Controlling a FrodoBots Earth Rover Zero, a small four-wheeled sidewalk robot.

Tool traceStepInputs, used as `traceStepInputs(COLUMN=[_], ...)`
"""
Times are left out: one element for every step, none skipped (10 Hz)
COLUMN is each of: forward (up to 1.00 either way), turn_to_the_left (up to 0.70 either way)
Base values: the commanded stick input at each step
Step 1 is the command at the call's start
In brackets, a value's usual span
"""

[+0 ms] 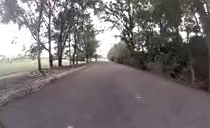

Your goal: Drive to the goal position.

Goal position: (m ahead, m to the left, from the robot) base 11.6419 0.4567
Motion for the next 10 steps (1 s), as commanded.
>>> traceStepInputs(forward=[0.70, 0.70, 0.70, 0.70, 0.70, 0.70, 0.70, 0.70, 0.70, 0.70], turn_to_the_left=[0.00, 0.00, 0.00, 0.00, 0.00, 0.00, 0.00, 0.00, 0.00, 0.00])
